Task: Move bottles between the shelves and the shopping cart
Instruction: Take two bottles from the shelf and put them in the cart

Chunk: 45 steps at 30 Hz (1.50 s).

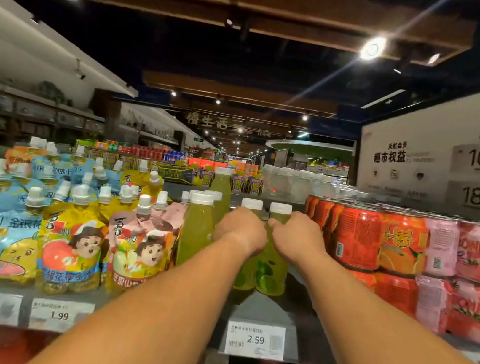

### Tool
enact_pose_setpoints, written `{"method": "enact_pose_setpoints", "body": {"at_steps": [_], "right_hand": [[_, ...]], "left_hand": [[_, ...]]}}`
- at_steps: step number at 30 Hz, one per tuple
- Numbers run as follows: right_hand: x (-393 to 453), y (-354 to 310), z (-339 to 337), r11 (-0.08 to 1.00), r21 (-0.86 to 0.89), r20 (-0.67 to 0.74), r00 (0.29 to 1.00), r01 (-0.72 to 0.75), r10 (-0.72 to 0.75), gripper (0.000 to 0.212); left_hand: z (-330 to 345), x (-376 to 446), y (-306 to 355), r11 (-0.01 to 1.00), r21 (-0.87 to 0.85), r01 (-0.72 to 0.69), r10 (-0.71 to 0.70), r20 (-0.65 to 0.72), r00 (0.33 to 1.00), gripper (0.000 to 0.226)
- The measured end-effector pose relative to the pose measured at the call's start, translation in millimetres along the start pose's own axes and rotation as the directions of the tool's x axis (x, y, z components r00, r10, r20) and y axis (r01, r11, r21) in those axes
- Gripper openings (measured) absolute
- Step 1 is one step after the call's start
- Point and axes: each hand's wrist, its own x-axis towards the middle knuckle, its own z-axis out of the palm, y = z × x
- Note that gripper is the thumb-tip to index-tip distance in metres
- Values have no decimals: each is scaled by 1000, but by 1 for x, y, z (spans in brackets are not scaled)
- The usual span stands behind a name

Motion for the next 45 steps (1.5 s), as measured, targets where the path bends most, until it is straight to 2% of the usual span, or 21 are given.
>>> {"method": "enact_pose_setpoints", "body": {"at_steps": [5,11,16,20,22,27,31,35,38,41,45], "right_hand": [[4,5,-1,998,56,18,999,26,-27,39],[3,8,-2,996,50,29,997,68,-69,40],[3,11,-3,997,38,23,998,65,-66,41],[1,11,-1,997,50,33,998,54,-56,48],[-4,11,2,998,63,41,999,21,-23,54],[-35,3,-7,998,58,-23,999,23,-22,61],[-64,-19,-22,998,16,-75,996,59,-58,61],[-113,-74,-27,995,28,-121,988,97,-93,60],[-164,-132,-7,988,76,-87,988,138,-131,56],[-224,-202,29,967,159,-22,980,199,-198,42],[-309,-307,87,935,164,96,939,313,-331,59]], "left_hand": [[0,1,2,999,-21,26,-26,13,1000,35],[-3,4,1,999,-25,35,-33,42,999,46],[-4,1,3,999,-27,33,-32,51,998,39],[-2,-6,2,986,-145,88,-83,37,996,55],[0,-14,-1,985,-141,103,-96,60,994,58],[-7,-44,1,997,-59,47,-42,74,996,46],[-39,-72,-5,997,-82,-7,12,56,998,41],[-101,-112,-45,985,-167,-38,36,-18,999,39],[-159,-146,-104,990,-141,-23,10,-89,996,42],[-222,-184,-183,998,-19,61,-64,-177,982,46],[-314,-244,-301,968,97,232,-197,-283,939,50]]}}
